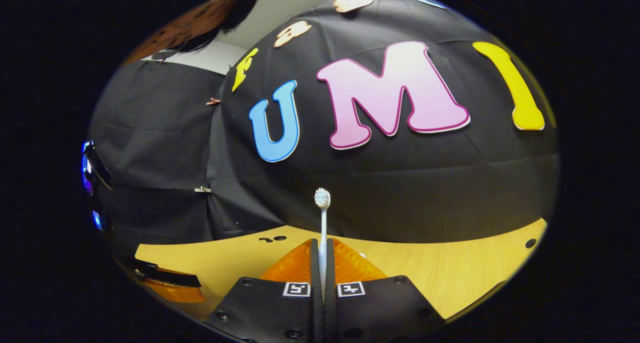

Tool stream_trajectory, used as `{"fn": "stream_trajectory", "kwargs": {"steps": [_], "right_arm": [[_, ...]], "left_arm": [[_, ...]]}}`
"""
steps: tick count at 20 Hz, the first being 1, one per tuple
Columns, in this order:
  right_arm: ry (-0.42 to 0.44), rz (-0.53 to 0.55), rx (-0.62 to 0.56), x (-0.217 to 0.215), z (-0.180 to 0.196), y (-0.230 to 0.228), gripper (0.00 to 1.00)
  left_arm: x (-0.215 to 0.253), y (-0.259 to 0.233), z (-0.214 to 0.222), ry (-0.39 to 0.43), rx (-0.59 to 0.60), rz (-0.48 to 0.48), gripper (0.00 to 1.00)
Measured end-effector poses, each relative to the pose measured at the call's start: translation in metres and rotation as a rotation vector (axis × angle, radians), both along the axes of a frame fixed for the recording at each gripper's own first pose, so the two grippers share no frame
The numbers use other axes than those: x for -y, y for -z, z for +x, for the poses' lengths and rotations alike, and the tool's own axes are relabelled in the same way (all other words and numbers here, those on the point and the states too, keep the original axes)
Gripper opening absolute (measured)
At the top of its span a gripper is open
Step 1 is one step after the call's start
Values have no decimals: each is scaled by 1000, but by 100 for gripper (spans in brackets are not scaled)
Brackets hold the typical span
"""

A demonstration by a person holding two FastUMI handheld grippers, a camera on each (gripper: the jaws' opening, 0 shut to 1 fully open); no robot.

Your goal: Put the toothbrush and toothpaste on the desktop into the cup, then pick up the cup and place it on the coaster on the desktop.

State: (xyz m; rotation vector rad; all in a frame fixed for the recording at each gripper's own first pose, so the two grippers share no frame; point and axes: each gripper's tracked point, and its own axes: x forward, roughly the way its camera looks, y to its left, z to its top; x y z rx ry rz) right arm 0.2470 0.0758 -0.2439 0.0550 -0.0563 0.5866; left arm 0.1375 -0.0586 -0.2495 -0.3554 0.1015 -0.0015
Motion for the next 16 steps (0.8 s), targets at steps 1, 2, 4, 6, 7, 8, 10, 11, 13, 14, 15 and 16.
{"fn": "stream_trajectory", "kwargs": {"steps": [1,2,4,6,7,8,10,11,13,14,15,16], "right_arm": [[8,-26,20,0,1,0,5],[24,-49,33,3,4,1,5],[37,-56,37,5,6,2,6],[39,-46,28,7,5,1,7],[43,-46,25,10,5,0,10],[48,-48,24,11,5,1,10],[48,-49,15,12,5,3,10],[47,-52,6,11,4,4,11],[46,-53,-6,12,1,6,14],[45,-49,-9,11,0,4,14],[50,-49,-12,12,-2,2,14],[57,-51,-15,14,-2,2,15]], "left_arm": [[1,2,-1,0,-2,0,84],[1,2,-1,-3,-3,0,85],[1,2,-1,-6,-4,-2,84],[1,4,-2,-9,-9,0,85],[1,4,-2,-11,-11,0,85],[1,4,-2,-12,-12,1,85],[1,5,-2,-12,-18,4,84],[1,5,-3,-14,-20,4,84],[1,5,-3,-13,-22,1,85],[0,4,-4,-13,-22,0,85],[1,4,-4,-11,-23,-1,85],[1,3,-4,-10,-23,-1,85]]}}
